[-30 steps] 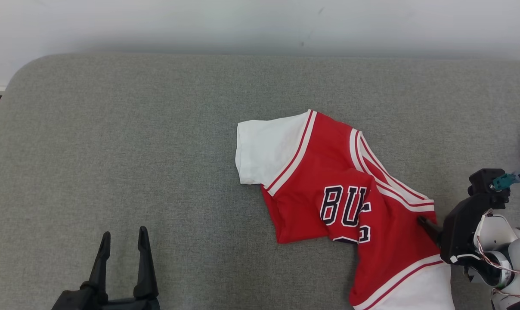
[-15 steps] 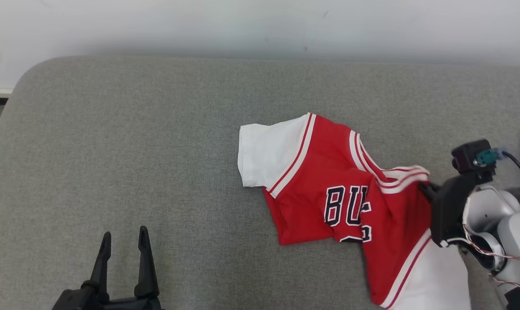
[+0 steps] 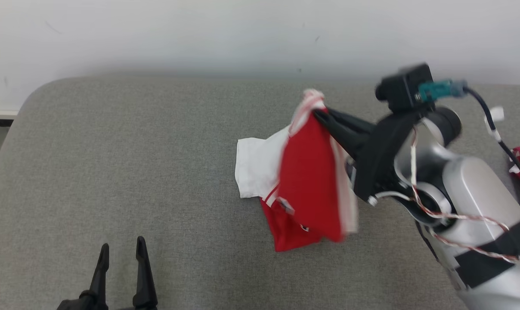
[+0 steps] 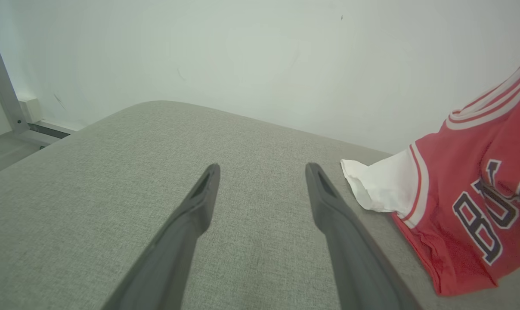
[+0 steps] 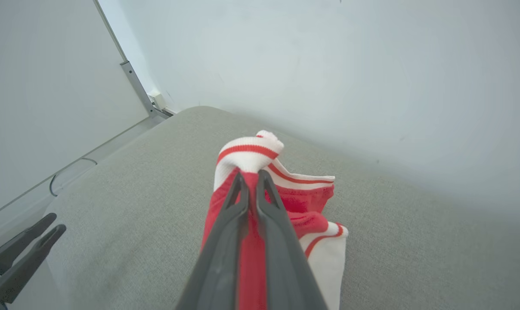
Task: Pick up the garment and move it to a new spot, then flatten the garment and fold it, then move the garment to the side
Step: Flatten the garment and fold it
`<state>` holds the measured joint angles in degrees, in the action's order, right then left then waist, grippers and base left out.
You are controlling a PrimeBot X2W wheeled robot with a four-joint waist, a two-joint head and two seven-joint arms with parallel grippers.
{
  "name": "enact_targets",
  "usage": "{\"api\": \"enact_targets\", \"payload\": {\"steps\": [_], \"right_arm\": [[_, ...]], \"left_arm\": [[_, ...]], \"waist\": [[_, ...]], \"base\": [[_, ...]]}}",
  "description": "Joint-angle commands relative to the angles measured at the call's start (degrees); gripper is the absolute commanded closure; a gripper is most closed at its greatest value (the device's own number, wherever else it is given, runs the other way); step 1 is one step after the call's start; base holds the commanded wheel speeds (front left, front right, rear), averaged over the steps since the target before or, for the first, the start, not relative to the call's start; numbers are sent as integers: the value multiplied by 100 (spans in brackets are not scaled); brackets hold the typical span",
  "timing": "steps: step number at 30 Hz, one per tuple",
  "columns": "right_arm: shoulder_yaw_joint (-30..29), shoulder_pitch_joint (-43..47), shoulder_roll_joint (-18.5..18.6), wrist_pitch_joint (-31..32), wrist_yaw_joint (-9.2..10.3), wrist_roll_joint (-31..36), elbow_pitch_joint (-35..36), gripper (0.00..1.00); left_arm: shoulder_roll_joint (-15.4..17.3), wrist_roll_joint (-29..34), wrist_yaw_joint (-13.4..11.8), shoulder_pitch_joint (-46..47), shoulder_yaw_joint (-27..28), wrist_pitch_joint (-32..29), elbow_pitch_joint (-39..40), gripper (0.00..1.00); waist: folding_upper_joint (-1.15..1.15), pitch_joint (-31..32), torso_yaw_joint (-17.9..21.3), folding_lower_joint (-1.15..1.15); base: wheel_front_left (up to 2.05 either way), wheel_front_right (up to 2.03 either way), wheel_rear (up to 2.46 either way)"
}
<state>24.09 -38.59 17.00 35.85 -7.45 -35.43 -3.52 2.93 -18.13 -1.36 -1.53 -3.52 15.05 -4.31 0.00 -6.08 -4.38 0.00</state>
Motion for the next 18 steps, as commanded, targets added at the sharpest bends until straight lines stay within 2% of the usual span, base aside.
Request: {"api": "enact_targets", "payload": {"steps": [1,5,9,15,18], "right_arm": [[55,-284,-173,-98,-2,-55,7,100],[125,-848,-735,-334,-2,-128,-179,100],[-144,-1353,-1240,-901,-2,-209,-502,100],[-635,-1645,-1414,-2035,-2,-210,-1027,100],[-731,-1505,-1411,-2179,-2,-77,-1261,100]], "left_arm": [[-8,-49,-16,-102,15,17,22,0],[-7,-91,-56,-178,32,18,42,0],[-7,-96,-65,-205,-4,18,60,0],[-7,-127,-95,-249,-72,18,73,0],[-8,-142,-110,-272,-66,18,93,0]], "waist": [[0,48,30,0],[0,115,44,0],[0,176,-2,0],[0,188,-84,0],[0,172,-78,0]], "base": [[0,0,0],[0,0,0],[0,0,0],[0,0,0],[0,0,0]]}}
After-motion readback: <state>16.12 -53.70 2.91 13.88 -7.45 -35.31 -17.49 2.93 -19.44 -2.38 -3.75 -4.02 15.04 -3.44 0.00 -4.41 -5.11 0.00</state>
